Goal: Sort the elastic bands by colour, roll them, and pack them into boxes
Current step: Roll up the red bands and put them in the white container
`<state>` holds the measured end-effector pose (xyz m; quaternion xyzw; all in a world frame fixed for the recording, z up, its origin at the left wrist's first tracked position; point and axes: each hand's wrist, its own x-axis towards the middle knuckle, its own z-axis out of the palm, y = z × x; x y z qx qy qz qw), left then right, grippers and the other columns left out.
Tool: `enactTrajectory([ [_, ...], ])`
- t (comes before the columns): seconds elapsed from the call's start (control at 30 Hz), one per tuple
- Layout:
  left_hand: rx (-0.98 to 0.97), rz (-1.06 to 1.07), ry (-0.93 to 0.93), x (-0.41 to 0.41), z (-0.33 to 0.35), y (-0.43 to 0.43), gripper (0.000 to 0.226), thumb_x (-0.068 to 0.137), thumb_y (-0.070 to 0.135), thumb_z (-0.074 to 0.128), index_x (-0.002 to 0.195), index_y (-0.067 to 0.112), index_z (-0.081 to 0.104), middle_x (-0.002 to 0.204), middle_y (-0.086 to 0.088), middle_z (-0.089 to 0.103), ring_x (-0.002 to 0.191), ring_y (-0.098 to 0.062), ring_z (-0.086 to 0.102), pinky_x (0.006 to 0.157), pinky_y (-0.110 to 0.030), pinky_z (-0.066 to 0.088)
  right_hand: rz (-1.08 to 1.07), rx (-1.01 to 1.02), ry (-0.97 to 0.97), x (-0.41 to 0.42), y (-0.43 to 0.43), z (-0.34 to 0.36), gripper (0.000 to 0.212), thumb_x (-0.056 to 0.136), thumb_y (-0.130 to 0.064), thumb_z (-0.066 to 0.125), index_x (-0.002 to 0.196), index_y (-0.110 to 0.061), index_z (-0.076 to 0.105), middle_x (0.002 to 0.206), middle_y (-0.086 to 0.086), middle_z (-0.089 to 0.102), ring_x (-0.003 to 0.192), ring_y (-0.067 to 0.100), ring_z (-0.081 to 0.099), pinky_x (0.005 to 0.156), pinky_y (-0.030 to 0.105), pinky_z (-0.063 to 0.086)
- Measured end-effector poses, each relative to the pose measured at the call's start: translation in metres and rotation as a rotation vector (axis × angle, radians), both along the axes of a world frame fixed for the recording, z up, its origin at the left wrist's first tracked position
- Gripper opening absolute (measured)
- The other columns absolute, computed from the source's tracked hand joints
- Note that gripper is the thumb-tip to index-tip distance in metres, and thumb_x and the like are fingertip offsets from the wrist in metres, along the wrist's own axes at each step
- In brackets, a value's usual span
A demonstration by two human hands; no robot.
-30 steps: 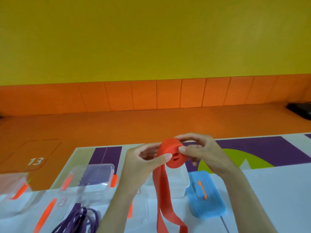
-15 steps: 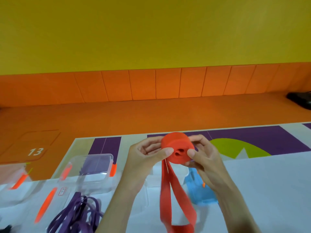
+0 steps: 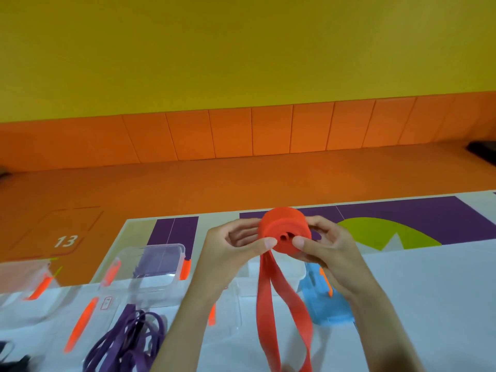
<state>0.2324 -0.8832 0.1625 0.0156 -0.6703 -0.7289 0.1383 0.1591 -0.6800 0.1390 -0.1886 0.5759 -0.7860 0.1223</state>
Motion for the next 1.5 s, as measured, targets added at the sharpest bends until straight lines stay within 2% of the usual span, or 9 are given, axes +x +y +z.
enactTrajectory([
  [0.17, 0.154, 0.037, -0.006, -0.01, 0.0, 0.006, 0.042, 0.064, 0.033, 0.093, 0.105, 0.029, 0.084, 0.108, -0.008, 0.082, 0.103, -0.022, 0.079, 0.085, -0.022, 0.059, 0.028, -0.17, -0.117, 0.016, -0.027, -0.018, 0.043, 0.072, -0.032, 0.097, 0.102, -0.012, 0.075, 0.109, 0.015, 0.075, 0.102, 0.032, 0.077, 0.086, 0.039, 0.064],
  [0.3, 0.027, 0.082, -0.005, -0.007, 0.0, -0.005, 0.042, 0.059, 0.034, 0.097, 0.098, 0.03, 0.085, 0.098, -0.002, 0.084, 0.091, -0.015, 0.081, 0.076, -0.017, 0.06, 0.047, 0.154, 0.049, 0.003, -0.013, -0.008, 0.045, 0.074, -0.037, 0.091, 0.116, -0.026, 0.076, 0.117, 0.005, 0.077, 0.11, 0.029, 0.075, 0.092, 0.044, 0.062],
  [0.4, -0.018, 0.041, -0.027, -0.004, -0.001, -0.008, 0.043, 0.059, 0.034, 0.099, 0.098, 0.028, 0.084, 0.098, -0.002, 0.084, 0.09, -0.014, 0.081, 0.074, -0.017, 0.06, 0.053, 0.225, 0.073, -0.007, -0.002, 0.0, 0.052, 0.067, -0.042, 0.095, 0.115, -0.03, 0.079, 0.112, 0.006, 0.08, 0.101, 0.03, 0.078, 0.088, 0.042, 0.064],
  [0.63, 0.075, 0.008, -0.035, -0.003, -0.008, -0.007, 0.047, 0.067, 0.035, 0.095, 0.111, 0.028, 0.082, 0.111, -0.006, 0.082, 0.108, -0.02, 0.078, 0.085, -0.02, 0.06, -0.076, 0.047, -0.052, -0.006, -0.012, -0.006, 0.055, 0.054, -0.037, 0.098, 0.107, -0.025, 0.083, 0.108, 0.009, 0.08, 0.093, 0.028, 0.08, 0.076, 0.03, 0.063],
  [0.83, 0.157, 0.081, -0.001, 0.0, -0.016, -0.002, 0.045, 0.066, 0.034, 0.094, 0.109, 0.025, 0.083, 0.11, -0.009, 0.082, 0.106, -0.024, 0.079, 0.085, -0.023, 0.06, -0.006, -0.086, -0.153, 0.002, -0.028, -0.002, 0.049, 0.069, -0.037, 0.092, 0.112, -0.017, 0.081, 0.116, 0.015, 0.078, 0.105, 0.03, 0.078, 0.081, 0.03, 0.063],
  [1.07, -0.025, 0.107, 0.005, 0.01, -0.016, -0.007, 0.036, 0.069, 0.039, 0.09, 0.103, 0.03, 0.083, 0.097, -0.005, 0.084, 0.094, -0.02, 0.081, 0.079, -0.021, 0.061, 0.207, 0.271, -0.026, -0.003, -0.007, -0.001, 0.049, 0.076, -0.04, 0.093, 0.121, -0.028, 0.077, 0.124, 0.0, 0.076, 0.111, 0.026, 0.077, 0.081, 0.045, 0.066],
  [1.17, -0.052, 0.052, -0.006, 0.011, -0.015, -0.008, 0.038, 0.068, 0.038, 0.093, 0.104, 0.03, 0.083, 0.097, -0.005, 0.083, 0.093, -0.02, 0.081, 0.078, -0.022, 0.061, 0.18, 0.236, -0.026, -0.003, -0.001, 0.002, 0.053, 0.072, -0.047, 0.095, 0.118, -0.026, 0.079, 0.12, 0.003, 0.078, 0.107, 0.027, 0.078, 0.076, 0.041, 0.067],
  [1.3, 0.025, -0.029, -0.036, 0.008, -0.012, -0.007, 0.043, 0.068, 0.036, 0.095, 0.109, 0.03, 0.082, 0.108, -0.007, 0.083, 0.104, -0.023, 0.079, 0.084, -0.024, 0.062, 0.025, 0.128, -0.043, -0.002, -0.005, -0.004, 0.049, 0.064, -0.038, 0.096, 0.108, -0.022, 0.081, 0.112, 0.01, 0.079, 0.104, 0.029, 0.078, 0.078, 0.037, 0.065],
  [1.5, 0.063, 0.087, 0.027, 0.006, -0.021, -0.004, 0.045, 0.069, 0.038, 0.094, 0.111, 0.03, 0.08, 0.111, -0.006, 0.082, 0.108, -0.022, 0.078, 0.087, -0.026, 0.061, -0.055, -0.055, -0.128, 0.014, -0.026, -0.011, 0.038, 0.073, -0.022, 0.093, 0.106, -0.012, 0.079, 0.111, 0.02, 0.077, 0.101, 0.034, 0.078, 0.079, 0.033, 0.065],
])
